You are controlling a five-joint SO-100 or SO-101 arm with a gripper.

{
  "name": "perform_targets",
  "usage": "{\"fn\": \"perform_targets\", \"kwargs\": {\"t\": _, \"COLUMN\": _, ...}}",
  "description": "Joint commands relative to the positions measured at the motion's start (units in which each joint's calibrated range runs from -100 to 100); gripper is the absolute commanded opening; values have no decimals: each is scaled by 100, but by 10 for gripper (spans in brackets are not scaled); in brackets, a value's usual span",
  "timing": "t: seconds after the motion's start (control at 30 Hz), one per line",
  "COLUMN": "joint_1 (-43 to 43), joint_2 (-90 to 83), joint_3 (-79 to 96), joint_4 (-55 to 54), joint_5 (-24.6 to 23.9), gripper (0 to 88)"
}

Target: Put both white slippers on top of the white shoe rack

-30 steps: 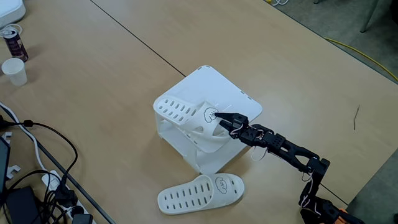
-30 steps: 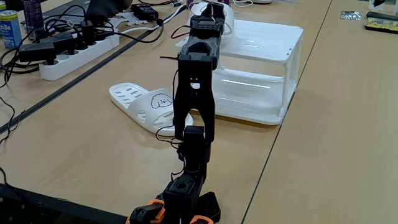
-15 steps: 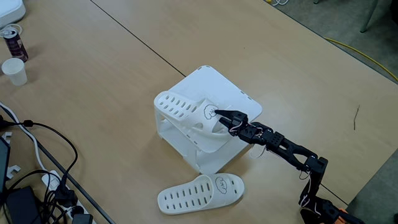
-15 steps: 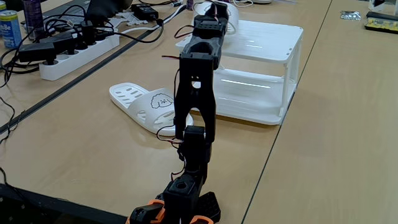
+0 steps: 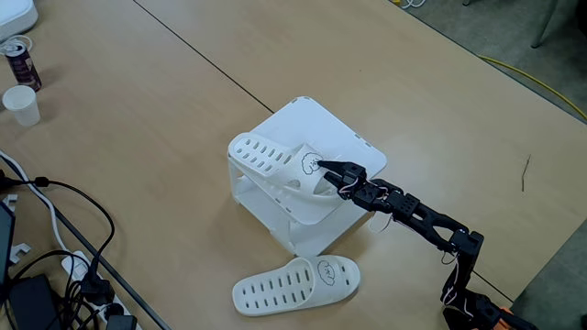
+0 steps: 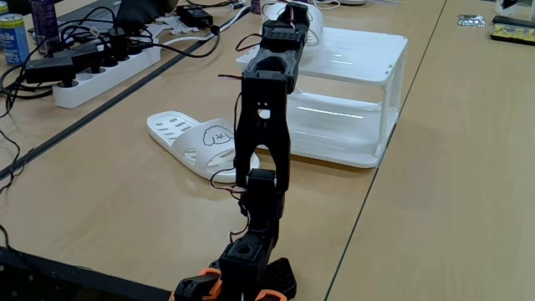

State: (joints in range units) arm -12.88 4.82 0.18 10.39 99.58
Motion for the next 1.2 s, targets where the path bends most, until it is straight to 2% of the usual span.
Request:
{"fn": "perform_targets", "kwargs": {"t": 0.0, "joint_1": 38, "joint_2": -159, "joint_3": -618, "joint_4": -38, "joint_5": 42, "gripper": 23}}
{"fn": "perform_targets", "kwargs": {"t": 0.17, "joint_1": 47, "joint_2": -167, "joint_3": -492, "joint_4": -38, "joint_5": 42, "gripper": 112}}
{"fn": "perform_targets", "kwargs": {"t": 0.3, "joint_1": 47, "joint_2": -175, "joint_3": -455, "joint_4": -38, "joint_5": 42, "gripper": 149}}
{"fn": "perform_targets", "kwargs": {"t": 1.17, "joint_1": -291, "joint_2": -167, "joint_3": -465, "joint_4": -38, "joint_5": 42, "gripper": 154}}
